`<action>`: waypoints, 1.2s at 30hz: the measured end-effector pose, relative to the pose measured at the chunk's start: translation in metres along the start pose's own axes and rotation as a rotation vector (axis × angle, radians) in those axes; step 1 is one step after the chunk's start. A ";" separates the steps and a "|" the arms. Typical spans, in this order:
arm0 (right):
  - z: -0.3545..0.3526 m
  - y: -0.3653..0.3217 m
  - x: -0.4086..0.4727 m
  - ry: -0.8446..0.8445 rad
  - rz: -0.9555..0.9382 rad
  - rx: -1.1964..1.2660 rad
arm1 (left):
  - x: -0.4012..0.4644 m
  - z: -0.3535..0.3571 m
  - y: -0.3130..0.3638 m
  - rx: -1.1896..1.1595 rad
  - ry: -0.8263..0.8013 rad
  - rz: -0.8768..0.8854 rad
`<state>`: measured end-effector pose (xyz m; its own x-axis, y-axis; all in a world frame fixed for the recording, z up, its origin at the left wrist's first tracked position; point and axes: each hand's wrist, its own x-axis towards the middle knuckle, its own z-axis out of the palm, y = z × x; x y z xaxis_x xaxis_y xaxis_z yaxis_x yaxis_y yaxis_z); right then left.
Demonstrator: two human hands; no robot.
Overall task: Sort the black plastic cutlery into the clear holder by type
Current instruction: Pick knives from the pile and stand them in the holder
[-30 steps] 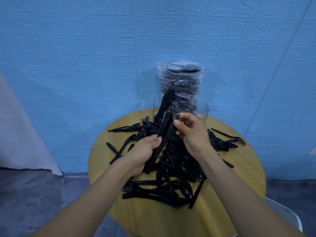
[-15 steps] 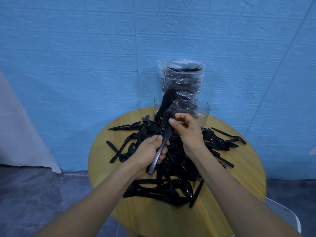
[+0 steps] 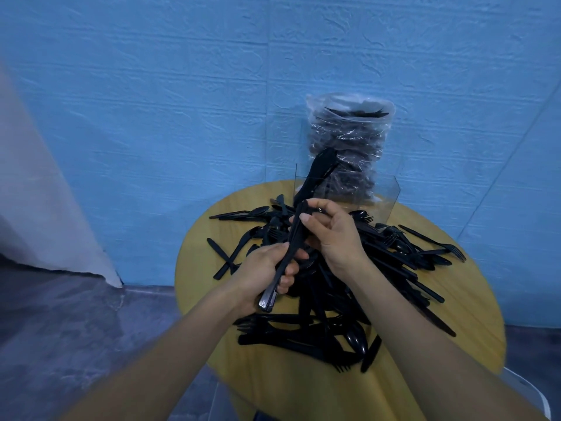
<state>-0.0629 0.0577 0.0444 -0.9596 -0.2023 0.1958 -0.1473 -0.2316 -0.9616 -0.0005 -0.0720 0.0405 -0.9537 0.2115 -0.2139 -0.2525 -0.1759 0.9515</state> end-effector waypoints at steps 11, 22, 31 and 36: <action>0.027 0.018 0.010 -0.129 0.038 -0.096 | -0.001 -0.027 -0.009 0.215 0.021 0.114; 0.079 0.044 0.039 -0.164 -0.049 -0.390 | 0.002 -0.083 -0.019 0.515 0.171 0.203; 0.102 0.056 0.051 -0.341 0.177 -1.210 | 0.004 -0.135 -0.026 0.320 0.515 0.156; 0.118 0.063 0.057 -0.292 0.206 -1.426 | 0.010 -0.135 -0.029 0.258 0.513 0.133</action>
<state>-0.0983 -0.0805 0.0179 -0.9367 -0.3353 -0.1005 -0.2899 0.9040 -0.3143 -0.0251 -0.1944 -0.0192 -0.9479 -0.2998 -0.1079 -0.1390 0.0844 0.9867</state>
